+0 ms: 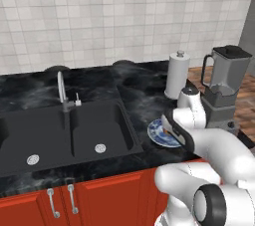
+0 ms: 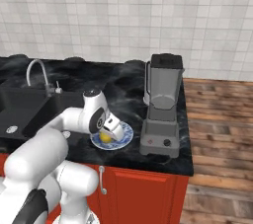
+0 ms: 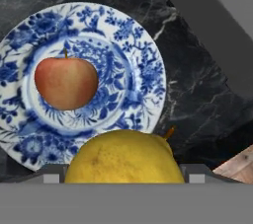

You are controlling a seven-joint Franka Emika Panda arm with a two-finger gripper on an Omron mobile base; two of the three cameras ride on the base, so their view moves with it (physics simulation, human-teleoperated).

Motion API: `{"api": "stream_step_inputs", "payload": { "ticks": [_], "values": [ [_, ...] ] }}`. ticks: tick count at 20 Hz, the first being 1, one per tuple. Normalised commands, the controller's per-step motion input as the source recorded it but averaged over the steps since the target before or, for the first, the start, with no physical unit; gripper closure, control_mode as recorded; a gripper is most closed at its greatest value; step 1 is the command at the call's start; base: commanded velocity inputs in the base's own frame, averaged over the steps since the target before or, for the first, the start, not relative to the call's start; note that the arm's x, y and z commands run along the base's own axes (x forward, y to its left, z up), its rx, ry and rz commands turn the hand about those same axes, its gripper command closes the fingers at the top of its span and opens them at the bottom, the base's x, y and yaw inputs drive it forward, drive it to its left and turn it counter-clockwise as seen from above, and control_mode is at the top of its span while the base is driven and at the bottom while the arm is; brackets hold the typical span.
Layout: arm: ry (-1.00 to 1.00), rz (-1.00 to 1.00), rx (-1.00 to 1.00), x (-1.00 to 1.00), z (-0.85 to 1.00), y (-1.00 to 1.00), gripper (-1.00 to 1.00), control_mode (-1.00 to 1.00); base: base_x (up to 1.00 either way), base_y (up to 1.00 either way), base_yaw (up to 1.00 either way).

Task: Pick the pear and apple from the fridge and place them on the plate next to the blender to make a fruit smoothie.

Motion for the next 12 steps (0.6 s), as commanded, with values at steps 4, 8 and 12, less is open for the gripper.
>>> {"api": "stream_step_inputs", "payload": {
  "ticks": [4,8,12],
  "values": [
    [0.0,0.0,0.0,0.44,-0.01,0.0,1.0,-1.0,0.0,0.0,0.0],
    [0.0,0.0,0.0,0.36,-0.01,0.0,1.0,-1.0,0.0,0.0,0.0],
    [0.0,0.0,0.0,0.16,-0.12,0.0,-1.0,-1.0,0.0,0.0,0.0]
  ]
}}
